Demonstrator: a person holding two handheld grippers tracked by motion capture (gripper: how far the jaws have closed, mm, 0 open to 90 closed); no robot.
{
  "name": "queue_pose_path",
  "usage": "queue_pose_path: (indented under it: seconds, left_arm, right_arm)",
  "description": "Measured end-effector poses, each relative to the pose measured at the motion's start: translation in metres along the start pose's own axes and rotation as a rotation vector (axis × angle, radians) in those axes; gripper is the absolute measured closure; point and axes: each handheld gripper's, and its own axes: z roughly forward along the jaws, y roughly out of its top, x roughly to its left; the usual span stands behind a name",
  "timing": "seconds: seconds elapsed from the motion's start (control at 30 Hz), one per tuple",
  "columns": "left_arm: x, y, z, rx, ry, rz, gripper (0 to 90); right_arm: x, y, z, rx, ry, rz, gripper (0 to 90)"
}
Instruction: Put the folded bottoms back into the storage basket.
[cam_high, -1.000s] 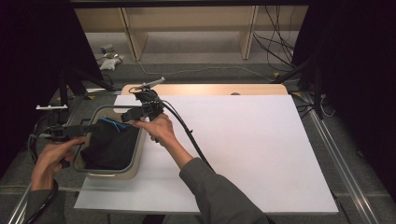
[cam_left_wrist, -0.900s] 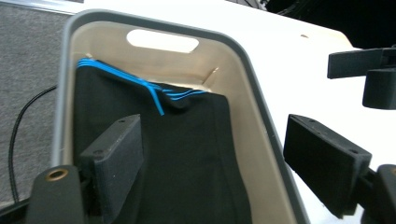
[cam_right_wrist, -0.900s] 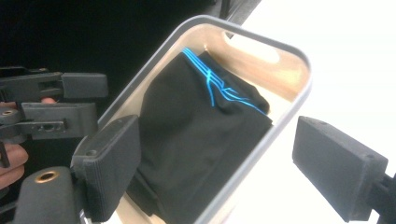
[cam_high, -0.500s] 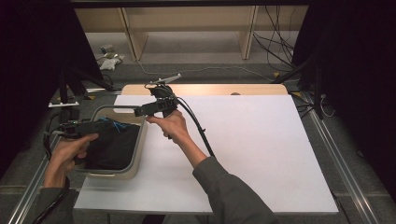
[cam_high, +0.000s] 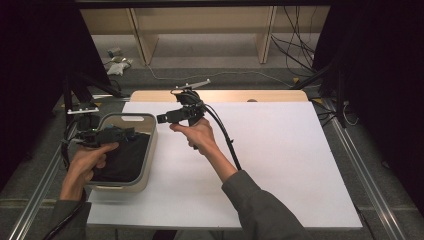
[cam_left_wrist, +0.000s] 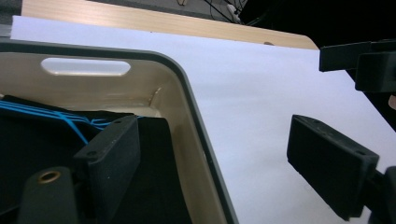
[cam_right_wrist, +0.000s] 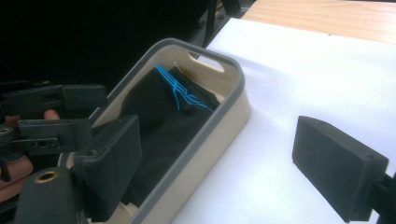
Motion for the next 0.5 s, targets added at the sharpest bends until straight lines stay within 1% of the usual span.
queue_pose_path:
  seconds: [0.1, 0.3, 0.33, 0.5]
  left_arm:
    - [-0.004, -0.001, 0.002, -0.006, -0.007, 0.001, 16.9]
    - [-0.01, -0.002, 0.008, 0.001, -0.015, 0.01, 16.6]
    - [-0.01, -0.003, 0.008, 0.003, -0.015, 0.016, 16.5]
    - [-0.013, -0.003, 0.01, -0.006, -0.021, 0.015, 16.3]
  right_arm:
    - [-0.004, -0.001, -0.004, -0.008, -0.005, 0.0, 16.4]
    - [-0.01, -0.004, -0.009, -0.016, -0.004, 0.002, 16.4]
    - [-0.011, -0.005, -0.01, -0.019, -0.004, 0.004, 16.4]
    - [-0.015, -0.007, -0.012, -0.029, -0.009, 0.009, 16.4]
